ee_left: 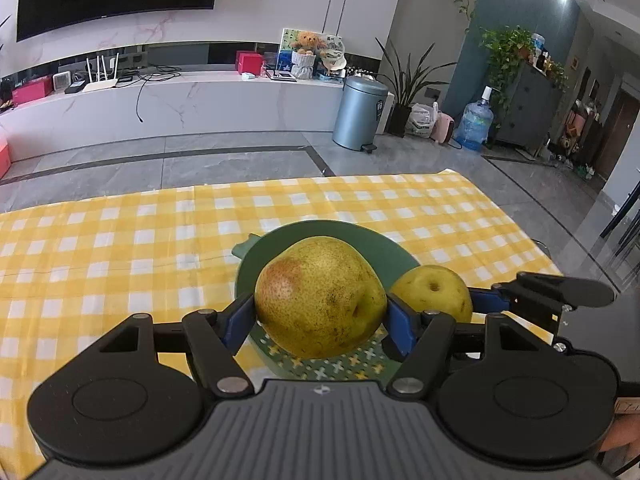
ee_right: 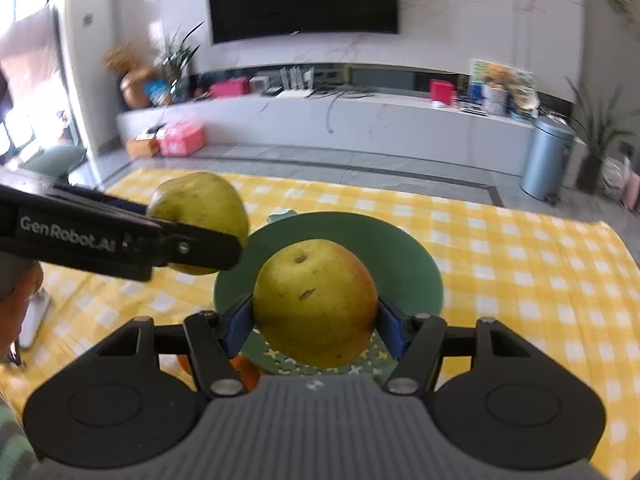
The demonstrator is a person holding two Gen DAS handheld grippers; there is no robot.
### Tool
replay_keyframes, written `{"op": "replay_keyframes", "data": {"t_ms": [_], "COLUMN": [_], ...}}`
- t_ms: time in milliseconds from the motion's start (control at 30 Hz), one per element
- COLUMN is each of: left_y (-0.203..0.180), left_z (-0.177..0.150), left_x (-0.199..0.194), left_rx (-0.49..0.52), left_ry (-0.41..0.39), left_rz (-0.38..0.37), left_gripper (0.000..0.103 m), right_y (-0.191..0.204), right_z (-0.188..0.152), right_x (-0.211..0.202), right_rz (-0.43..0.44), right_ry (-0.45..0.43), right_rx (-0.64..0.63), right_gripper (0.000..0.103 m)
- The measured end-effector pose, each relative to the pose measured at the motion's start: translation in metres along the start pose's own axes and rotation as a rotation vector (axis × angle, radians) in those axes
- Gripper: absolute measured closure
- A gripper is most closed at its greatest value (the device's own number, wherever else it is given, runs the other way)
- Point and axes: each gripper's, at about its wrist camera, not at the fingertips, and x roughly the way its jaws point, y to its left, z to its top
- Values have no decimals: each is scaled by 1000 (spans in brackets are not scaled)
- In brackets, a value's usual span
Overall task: Organize fruits
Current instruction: 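Carry both pears into the green colander and open both tools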
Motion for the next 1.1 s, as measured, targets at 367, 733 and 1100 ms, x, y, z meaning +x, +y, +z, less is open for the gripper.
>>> {"op": "replay_keyframes", "data": {"t_ms": [367,733,1100], "left_y": [10,10,20], "left_z": [-3,-10,-13], "left_x": [33,55,67], "left_rx": [19,66,27], "left_ry": [54,135,178], "left_rz": [-30,-4,-58], "left_gripper": [24,24,24], "right_y": [-11,-9,-4], "right_z": [15,13,11], "right_x": [67,94,107], "right_rz": [59,72,56], "right_ry": [166,329,446], "right_rx": [-42,-69,-130], "right_gripper": [41,41,41]}}
